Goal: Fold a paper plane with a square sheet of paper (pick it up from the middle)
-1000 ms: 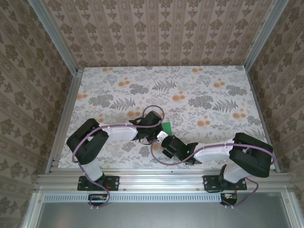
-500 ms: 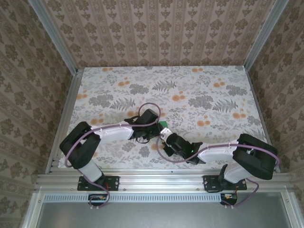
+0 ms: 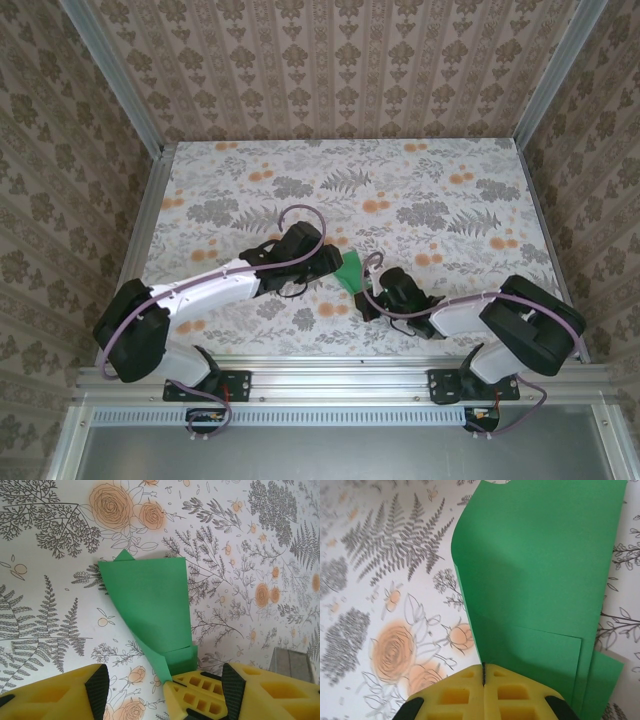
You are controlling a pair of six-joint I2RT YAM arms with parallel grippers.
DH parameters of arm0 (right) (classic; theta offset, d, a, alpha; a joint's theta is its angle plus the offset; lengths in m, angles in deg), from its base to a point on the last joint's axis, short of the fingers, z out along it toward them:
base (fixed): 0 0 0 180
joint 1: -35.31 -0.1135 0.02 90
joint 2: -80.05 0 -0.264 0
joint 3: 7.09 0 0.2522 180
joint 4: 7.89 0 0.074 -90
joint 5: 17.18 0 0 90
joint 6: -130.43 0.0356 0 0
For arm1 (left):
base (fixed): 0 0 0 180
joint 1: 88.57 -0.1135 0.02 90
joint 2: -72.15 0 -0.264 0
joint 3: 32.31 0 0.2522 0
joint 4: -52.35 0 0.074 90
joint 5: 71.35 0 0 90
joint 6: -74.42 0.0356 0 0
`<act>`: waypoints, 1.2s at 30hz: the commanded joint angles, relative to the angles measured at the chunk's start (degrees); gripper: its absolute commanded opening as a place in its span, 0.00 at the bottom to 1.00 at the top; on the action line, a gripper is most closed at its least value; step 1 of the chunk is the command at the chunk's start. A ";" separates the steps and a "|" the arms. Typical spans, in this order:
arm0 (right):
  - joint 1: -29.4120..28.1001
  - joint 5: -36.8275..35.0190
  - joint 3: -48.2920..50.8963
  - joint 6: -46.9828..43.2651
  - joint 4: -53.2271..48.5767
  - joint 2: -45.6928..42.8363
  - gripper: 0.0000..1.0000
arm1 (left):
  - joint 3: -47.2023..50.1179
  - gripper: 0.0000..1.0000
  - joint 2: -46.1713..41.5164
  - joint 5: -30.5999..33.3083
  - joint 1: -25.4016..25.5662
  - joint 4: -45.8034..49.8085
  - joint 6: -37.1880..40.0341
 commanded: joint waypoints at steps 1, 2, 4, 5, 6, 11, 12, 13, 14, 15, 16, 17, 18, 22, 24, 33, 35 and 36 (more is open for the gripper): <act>1.68 6.74 0.99 5.99 6.26 0.54 0.00 | 0.17 0.64 -0.69 1.14 0.12 2.08 1.78; 2.16 7.48 1.14 6.67 6.98 0.30 0.00 | 0.23 0.64 -0.55 0.94 0.16 1.99 1.97; 3.45 9.20 1.61 8.18 8.43 -0.14 0.00 | -0.01 0.63 -0.45 0.70 0.17 1.90 2.41; 4.08 9.73 1.79 8.83 9.00 -0.16 0.00 | 0.05 0.63 -0.32 0.69 0.13 1.81 2.45; 4.79 10.32 2.09 9.77 9.55 -0.11 0.00 | 0.00 0.61 -0.20 0.64 0.11 1.66 2.51; 7.98 14.25 2.14 13.83 10.83 1.75 0.00 | -0.51 0.49 1.98 -1.93 0.07 -0.40 3.30; 8.71 14.93 2.20 15.04 11.44 2.48 0.00 | -0.84 0.46 2.72 -2.56 0.14 -0.79 3.61; 9.60 15.79 2.45 16.54 12.69 3.34 0.00 | -1.11 0.43 3.58 -3.29 0.19 -1.15 3.89; 10.30 16.67 2.66 17.75 13.83 4.10 0.00 | -1.44 0.41 4.33 -3.80 0.17 -1.35 4.00; 11.15 17.44 2.77 19.04 14.76 4.79 0.00 | -1.73 0.39 5.10 -4.54 0.18 -1.79 4.22; 11.99 18.46 2.86 20.54 15.76 5.83 0.00 | -2.08 0.37 5.82 -5.21 0.33 -2.50 4.59; 12.55 19.28 2.88 21.84 16.68 6.78 0.00 | -2.46 0.36 6.54 -5.77 0.43 -2.99 4.84; 13.14 20.10 3.03 23.09 17.93 8.03 0.00 | -2.93 0.35 7.40 -6.56 0.51 -3.55 5.19; 15.26 22.93 4.02 28.81 26.60 13.93 0.00 | -5.20 0.31 10.57 -8.52 0.84 -5.16 6.46; 16.27 24.20 4.54 31.85 31.81 17.08 0.00 | -6.04 0.31 12.11 -9.09 0.85 -5.48 6.72; 17.54 26.91 4.91 35.80 37.04 19.70 0.00 | -7.79 0.30 16.19 -10.12 0.78 -7.87 6.53; 17.55 26.88 4.63 35.70 35.32 18.91 0.00 | -8.69 0.31 17.54 -10.35 0.71 -8.12 6.47; 17.61 27.13 4.53 35.78 35.06 18.73 0.00 | -9.08 0.30 18.27 -10.79 0.79 -8.76 6.47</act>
